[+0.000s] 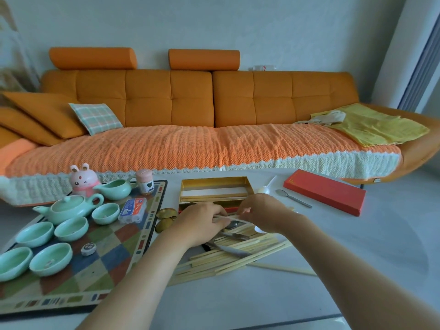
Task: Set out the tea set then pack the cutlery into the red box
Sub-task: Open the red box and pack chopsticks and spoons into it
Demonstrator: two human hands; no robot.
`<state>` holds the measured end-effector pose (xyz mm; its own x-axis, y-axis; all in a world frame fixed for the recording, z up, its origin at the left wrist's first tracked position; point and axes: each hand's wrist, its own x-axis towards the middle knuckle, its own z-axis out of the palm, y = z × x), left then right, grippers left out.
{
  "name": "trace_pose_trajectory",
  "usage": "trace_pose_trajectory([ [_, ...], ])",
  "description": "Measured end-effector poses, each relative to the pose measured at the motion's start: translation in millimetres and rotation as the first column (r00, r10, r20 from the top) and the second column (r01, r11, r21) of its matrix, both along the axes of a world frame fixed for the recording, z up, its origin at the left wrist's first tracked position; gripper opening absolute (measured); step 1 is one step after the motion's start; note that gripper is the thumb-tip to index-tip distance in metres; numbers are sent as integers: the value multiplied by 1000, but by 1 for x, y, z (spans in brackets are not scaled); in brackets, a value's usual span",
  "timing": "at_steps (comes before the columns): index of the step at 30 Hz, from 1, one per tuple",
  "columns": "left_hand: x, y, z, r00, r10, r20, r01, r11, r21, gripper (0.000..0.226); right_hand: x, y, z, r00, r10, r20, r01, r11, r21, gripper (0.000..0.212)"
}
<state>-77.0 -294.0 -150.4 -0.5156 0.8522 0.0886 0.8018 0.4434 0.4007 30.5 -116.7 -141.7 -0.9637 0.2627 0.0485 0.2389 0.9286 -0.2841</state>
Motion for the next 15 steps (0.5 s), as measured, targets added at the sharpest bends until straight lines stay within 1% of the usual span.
trace_pose_trajectory([
  [3,-3,0,4,1000,4,-21,-3,999,53,23,-3,-1,2,999,-16,-38,13,997,-81,15],
  [4,-4,0,6,1000,10,4,-10,999,50,22,-4,-1,2,999,-14,-33,11,997,-82,14],
  [6,-6,-3,10,994,25,106,-27,1000,13,21,-5,-3,2,1000,-4,-19,3,998,-60,16],
  [8,-9,-3,11,984,41,173,-40,999,-8,26,-7,-5,2,1000,-4,-22,3,998,-57,16],
  [10,-14,-3,11,989,56,133,-59,998,19,40,-9,-6,3,999,-15,-49,11,997,-82,15],
  [11,-16,-4,11,992,63,109,-67,997,38,42,-11,-6,3,998,-19,-58,14,995,-95,15],
  [12,-20,-4,11,992,66,103,-72,996,54,35,-12,-7,3,998,-20,-59,14,995,-98,14],
  [13,-24,-6,11,991,67,113,-73,996,51,19,-14,-8,3,998,-19,-57,14,996,-94,13],
  [14,-26,-9,13,992,66,112,-70,997,38,16,-15,-8,3,998,-20,-53,16,996,-91,13],
  [15,-28,-11,15,991,73,114,-76,997,20,33,-17,-9,2,998,-25,-49,20,995,-97,14],
])
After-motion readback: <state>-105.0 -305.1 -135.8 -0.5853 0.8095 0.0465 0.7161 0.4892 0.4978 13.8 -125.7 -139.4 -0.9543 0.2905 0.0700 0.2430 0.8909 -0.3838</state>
